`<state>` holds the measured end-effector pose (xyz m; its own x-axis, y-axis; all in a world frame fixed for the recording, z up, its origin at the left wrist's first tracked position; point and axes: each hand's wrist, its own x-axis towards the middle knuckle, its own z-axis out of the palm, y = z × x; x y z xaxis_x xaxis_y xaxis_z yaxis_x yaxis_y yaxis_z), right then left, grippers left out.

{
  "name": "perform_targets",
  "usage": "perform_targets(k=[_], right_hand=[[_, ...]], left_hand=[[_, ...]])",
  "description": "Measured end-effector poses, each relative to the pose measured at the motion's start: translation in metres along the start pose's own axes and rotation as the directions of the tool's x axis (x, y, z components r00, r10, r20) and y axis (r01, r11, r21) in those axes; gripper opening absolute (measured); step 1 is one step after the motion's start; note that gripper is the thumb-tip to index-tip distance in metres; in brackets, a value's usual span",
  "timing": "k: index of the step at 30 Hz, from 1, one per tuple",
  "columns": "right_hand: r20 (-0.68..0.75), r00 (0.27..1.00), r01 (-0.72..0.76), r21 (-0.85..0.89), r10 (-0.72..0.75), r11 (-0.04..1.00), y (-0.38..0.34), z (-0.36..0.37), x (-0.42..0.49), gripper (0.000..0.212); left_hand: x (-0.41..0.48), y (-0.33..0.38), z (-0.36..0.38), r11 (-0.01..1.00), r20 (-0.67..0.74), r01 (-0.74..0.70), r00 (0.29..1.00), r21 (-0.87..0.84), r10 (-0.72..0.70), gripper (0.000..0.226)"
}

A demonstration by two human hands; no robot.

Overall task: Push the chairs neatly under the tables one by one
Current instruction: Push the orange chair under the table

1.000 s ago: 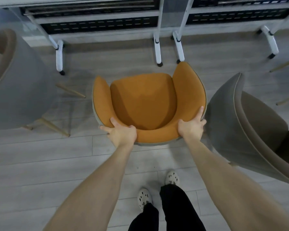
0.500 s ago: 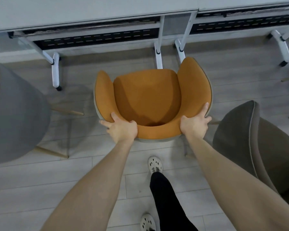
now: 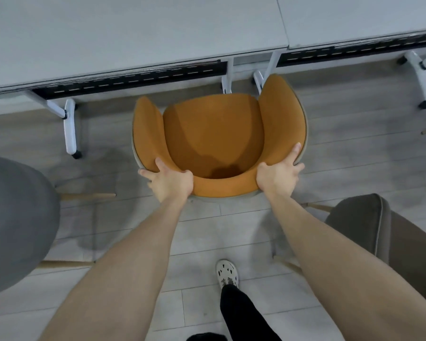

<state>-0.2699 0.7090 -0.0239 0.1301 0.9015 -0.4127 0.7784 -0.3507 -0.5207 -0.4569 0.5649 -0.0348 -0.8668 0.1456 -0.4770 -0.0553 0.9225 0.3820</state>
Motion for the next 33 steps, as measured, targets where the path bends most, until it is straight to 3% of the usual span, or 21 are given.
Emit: perform_targets(k=[8, 17, 21, 24, 27, 30, 33], right_hand=[[-0.016, 1.000, 0.004, 0.015, -0.004, 1.000, -0.049, 0.013, 0.051, 0.109], [-0.043, 0.999, -0.004, -0.009, 0.004, 1.000, -0.066, 0.024, 0.071, 0.109], [-0.052, 0.998, 0.018, -0.071, -0.022, 0.997, -0.065, 0.019, 0.071, 0.104], [0.016, 0.997, 0.082, -0.128, -0.080, 0.988, -0.059, 0.007, 0.069, 0.091], [0.070, 0.985, 0.165, -0.134, -0.157, 0.977, -0.036, 0.003, 0.043, 0.081], [0.017, 0.948, 0.318, -0.103, -0.318, 0.942, 0.002, 0.029, -0.018, 0.080], [0.246, 0.908, 0.393, -0.225, -0.338, 0.892, 0.025, 0.072, -0.089, 0.081]], left_hand=[[0.052, 0.056, 0.007, 1.000, -0.009, -0.028, 1.000, 0.008, 0.028, 0.088], [0.071, 0.071, 0.008, 0.997, -0.035, -0.048, 0.998, 0.056, 0.050, 0.090], [0.072, 0.068, 0.003, 0.987, 0.055, -0.110, 0.993, 0.117, 0.104, 0.096], [0.066, 0.044, -0.016, 0.974, 0.194, -0.216, 0.960, 0.066, 0.200, 0.088], [0.048, -0.001, -0.040, 0.922, 0.244, -0.384, 0.890, -0.052, 0.384, 0.082], [0.033, -0.062, -0.069, 0.883, 0.261, -0.467, 0.858, 0.038, 0.443, 0.082], [0.031, -0.136, -0.106, 0.888, 0.258, -0.441, 0.879, 0.127, 0.400, 0.067]])
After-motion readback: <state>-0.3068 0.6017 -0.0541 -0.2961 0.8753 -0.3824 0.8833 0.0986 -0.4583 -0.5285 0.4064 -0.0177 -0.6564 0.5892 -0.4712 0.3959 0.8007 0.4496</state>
